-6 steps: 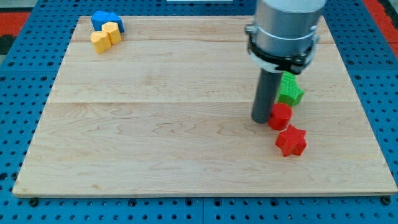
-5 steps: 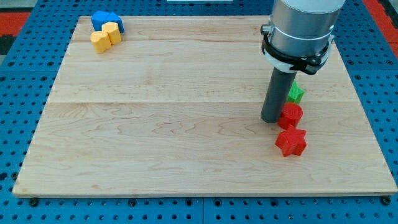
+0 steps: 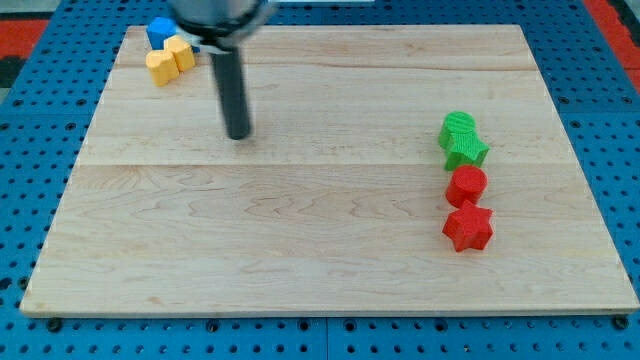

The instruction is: Slide the blue cube along with the blue triangle to top center

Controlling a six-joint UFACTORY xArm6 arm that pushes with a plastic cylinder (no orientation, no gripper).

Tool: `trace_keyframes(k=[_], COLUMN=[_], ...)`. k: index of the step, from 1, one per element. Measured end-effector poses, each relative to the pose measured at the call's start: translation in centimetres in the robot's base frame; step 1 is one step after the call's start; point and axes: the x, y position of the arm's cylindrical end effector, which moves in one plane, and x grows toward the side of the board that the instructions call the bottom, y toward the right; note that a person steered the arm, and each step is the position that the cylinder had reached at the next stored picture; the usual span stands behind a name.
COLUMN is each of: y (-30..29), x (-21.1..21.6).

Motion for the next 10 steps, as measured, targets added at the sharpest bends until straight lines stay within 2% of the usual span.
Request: trace_keyframes(k=[1,2,3,4,5,6,8,9,10], y=[-9.5,-16.4,-16.8,-16.8,-15.8,-10.8,6.1,6.0,2.3], x=[-3.2,-8.0,-8.5,-13.6,-18.4,-18.3,-15.4,-15.5,-17.4])
